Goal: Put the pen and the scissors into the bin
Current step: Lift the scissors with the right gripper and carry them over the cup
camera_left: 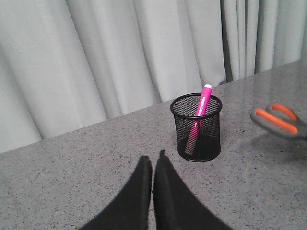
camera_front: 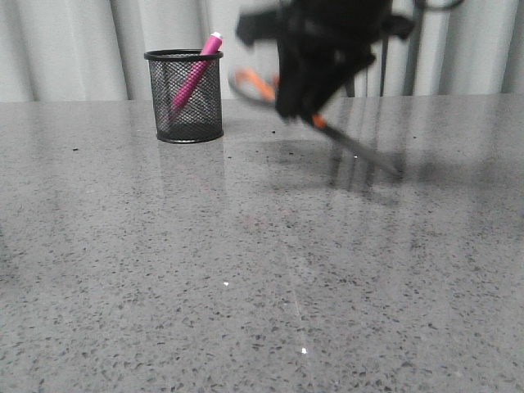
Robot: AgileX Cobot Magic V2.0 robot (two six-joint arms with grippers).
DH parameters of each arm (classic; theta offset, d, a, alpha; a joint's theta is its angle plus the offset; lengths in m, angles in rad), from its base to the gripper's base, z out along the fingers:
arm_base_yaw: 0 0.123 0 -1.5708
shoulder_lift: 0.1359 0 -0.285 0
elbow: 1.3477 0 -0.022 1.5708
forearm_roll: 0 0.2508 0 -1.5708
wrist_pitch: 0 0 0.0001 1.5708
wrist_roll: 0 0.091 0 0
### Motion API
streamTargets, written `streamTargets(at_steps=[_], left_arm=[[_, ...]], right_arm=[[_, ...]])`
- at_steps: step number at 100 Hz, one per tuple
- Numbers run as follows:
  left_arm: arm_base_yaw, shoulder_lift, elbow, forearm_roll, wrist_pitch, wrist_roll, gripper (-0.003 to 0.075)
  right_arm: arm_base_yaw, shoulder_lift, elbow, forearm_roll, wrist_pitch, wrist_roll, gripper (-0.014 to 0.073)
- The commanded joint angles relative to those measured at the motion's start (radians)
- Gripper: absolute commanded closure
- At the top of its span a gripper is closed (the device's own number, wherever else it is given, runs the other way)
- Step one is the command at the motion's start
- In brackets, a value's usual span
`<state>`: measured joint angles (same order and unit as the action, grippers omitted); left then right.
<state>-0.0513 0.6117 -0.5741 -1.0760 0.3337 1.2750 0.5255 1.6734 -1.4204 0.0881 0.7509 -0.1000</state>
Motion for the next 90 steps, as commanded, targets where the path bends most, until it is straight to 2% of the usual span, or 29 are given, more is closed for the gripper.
streamTargets(at_steps=[1, 12, 21, 50, 90], left_arm=[[0.001, 0.000, -0.029, -0.033, -0.034, -0.007, 0.0739], [0.001, 0.000, -0.029, -0.033, -0.034, -0.007, 0.0739], [0.001, 0.000, -0.029, -0.033, -0.034, -0.007, 0.0739], [0.001, 0.000, -0.029, -0.033, -0.034, -0.007, 0.0739], [0.001, 0.000, -0.029, -0.033, -0.031, -0.007, 0.0739]], right_arm=[[0.000, -0.162, 0.062, 0.052, -0.291, -0.010, 0.0668], [0.005, -0.238, 0.165, 0.097, -0.588, -0.010, 0.0669], [0.020, -0.247, 0.184, 0.099, -0.751, -0.010, 0.0670], [0.062, -0.060, 0.179, 0.068, -1.414, -0.010, 0.0670], [0.063, 0.203, -0.113, 0.062, -1.426, -0.010, 0.0670]])
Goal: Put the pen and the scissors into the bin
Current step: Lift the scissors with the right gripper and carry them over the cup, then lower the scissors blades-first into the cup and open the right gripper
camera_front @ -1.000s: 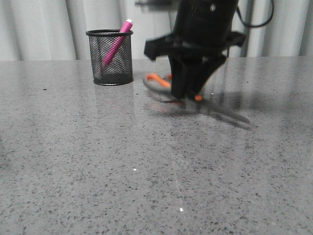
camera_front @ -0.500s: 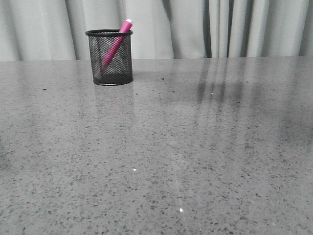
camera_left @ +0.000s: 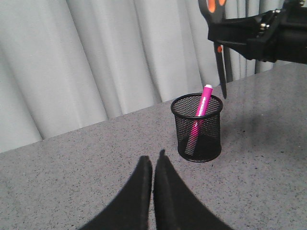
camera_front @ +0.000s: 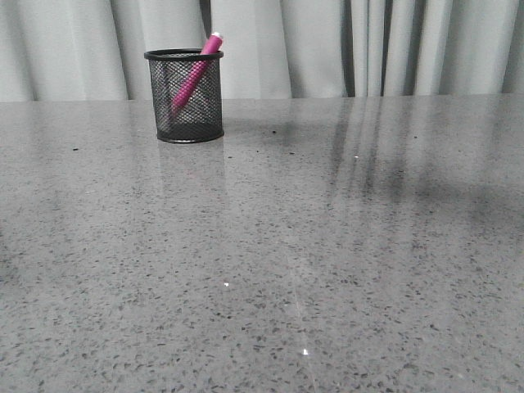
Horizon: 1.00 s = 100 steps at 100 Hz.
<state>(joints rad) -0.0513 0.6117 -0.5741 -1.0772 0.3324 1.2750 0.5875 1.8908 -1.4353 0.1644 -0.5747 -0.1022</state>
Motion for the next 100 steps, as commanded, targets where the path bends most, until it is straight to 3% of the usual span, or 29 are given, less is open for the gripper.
streamTargets(at_steps=[1, 20, 100], left_arm=[[0.001, 0.000, -0.029, -0.031, -0.029, -0.007, 0.0739], [0.001, 0.000, -0.029, -0.031, -0.029, -0.007, 0.0739], [0.001, 0.000, -0.029, -0.031, -0.029, -0.007, 0.0739]], right_arm=[[0.001, -0.012, -0.103, -0.014, -0.101, -0.008, 0.0670], [0.001, 0.050, -0.180, -0.014, -0.067, -0.008, 0.0670], [0.013, 0.104, -0.130, -0.016, 0.015, -0.008, 0.0670]])
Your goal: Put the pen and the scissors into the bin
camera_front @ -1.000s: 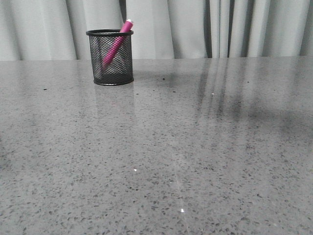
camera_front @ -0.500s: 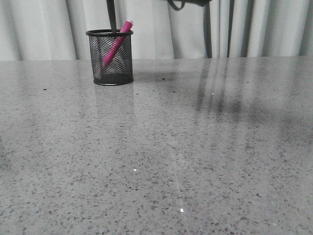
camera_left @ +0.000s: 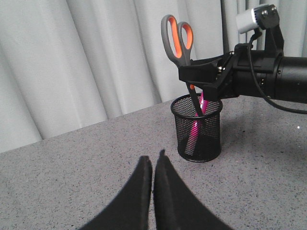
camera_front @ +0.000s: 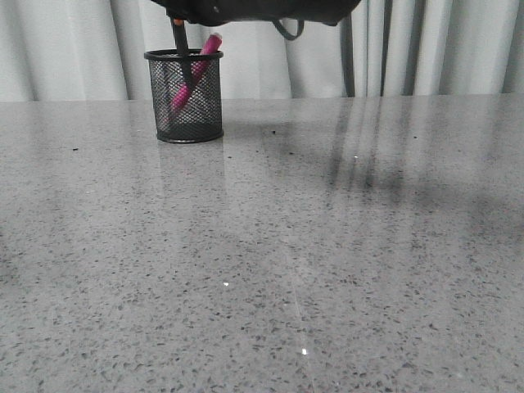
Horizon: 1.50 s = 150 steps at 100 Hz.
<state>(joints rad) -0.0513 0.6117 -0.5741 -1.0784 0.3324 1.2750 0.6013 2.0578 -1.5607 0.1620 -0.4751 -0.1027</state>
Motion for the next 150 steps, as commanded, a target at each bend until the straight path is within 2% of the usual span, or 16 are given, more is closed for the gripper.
streamTargets(at_steps=[1, 30, 56, 63, 72, 87, 94, 132, 142, 150], left_arm=[[0.001, 0.000, -0.029, -0.030, -0.029, -0.007, 0.0739], [0.001, 0.000, -0.029, -0.030, -0.029, -0.007, 0.0739], [0.001, 0.000, -0.029, -0.032, -0.029, -0.007, 0.0739], [0.001, 0.000, -0.029, -0.032, -0.029, -0.007, 0.0739], [0.001, 0.000, -0.029, -0.032, -0.029, -0.007, 0.0739], [0.001, 0.000, -0.029, -0.032, -0.029, -0.007, 0.0739], [0.001, 0.000, -0.029, -0.032, -0.029, -0.007, 0.0739], [0.001, 0.000, -0.029, -0.032, -0.029, -0.007, 0.0739], [0.001, 0.000, -0.029, -0.032, -0.029, -0.007, 0.0739], [0.001, 0.000, -0.029, -0.032, -0.029, -0.007, 0.0739]], right_arm=[[-0.001, -0.063, 0.001, -0.013, -0.084, -0.007, 0.0670], [-0.001, -0.063, 0.087, -0.013, -0.122, -0.007, 0.0670], [-0.001, -0.063, 0.096, -0.013, -0.132, -0.007, 0.0669], [-0.001, -0.063, 0.096, -0.013, -0.132, -0.007, 0.0647], [-0.001, -0.063, 0.096, -0.013, -0.133, -0.007, 0.0556], [-0.001, -0.063, 0.096, -0.013, -0.149, -0.007, 0.0310], [-0.001, -0.065, 0.096, -0.013, -0.153, -0.007, 0.0251], [-0.001, -0.179, 0.100, -0.013, -0.163, -0.007, 0.0263], [-0.003, -0.251, 0.119, -0.013, -0.152, -0.007, 0.0322], [-0.014, -0.334, 0.168, -0.013, -0.122, -0.009, 0.0417]])
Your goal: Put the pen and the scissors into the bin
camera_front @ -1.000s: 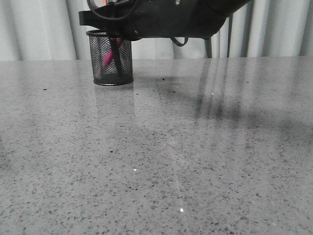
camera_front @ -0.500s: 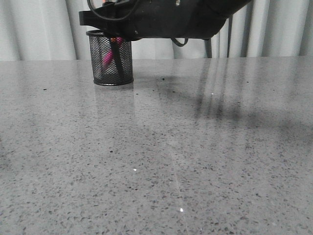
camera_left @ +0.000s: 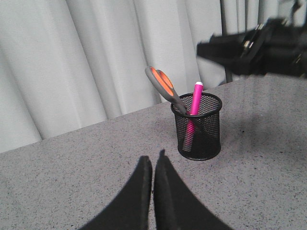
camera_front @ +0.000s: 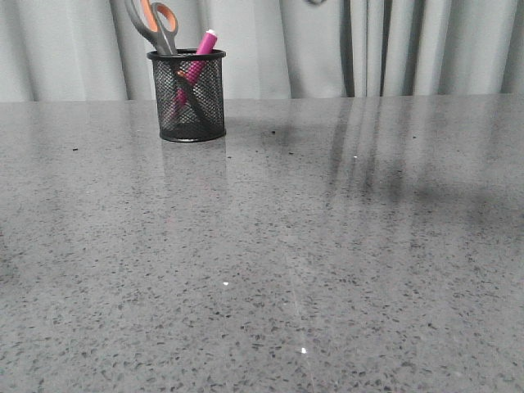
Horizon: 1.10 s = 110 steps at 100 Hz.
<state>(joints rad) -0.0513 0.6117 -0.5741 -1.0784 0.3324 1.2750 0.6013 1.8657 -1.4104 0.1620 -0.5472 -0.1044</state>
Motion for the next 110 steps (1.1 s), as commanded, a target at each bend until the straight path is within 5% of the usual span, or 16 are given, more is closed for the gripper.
streamTargets(at_steps=[1, 13, 70, 110], left_arm=[[0.001, 0.000, -0.029, -0.032, -0.029, -0.007, 0.0739], [0.001, 0.000, -0.029, -0.011, -0.024, -0.007, 0.0739], [0.001, -0.100, 0.130, -0.078, -0.079, 0.027, 0.0739], [0.001, -0.456, 0.374, -0.225, -0.190, 0.027, 0.0739]], right_arm=[[-0.017, -0.150, 0.024, -0.013, -0.047, -0.007, 0.0428], [-0.049, -0.296, 0.163, -0.013, -0.003, -0.093, 0.0668], [-0.283, -1.061, 1.039, -0.013, -0.012, -0.113, 0.0665], [-0.283, -1.310, 1.312, -0.013, -0.064, -0.113, 0.0665]])
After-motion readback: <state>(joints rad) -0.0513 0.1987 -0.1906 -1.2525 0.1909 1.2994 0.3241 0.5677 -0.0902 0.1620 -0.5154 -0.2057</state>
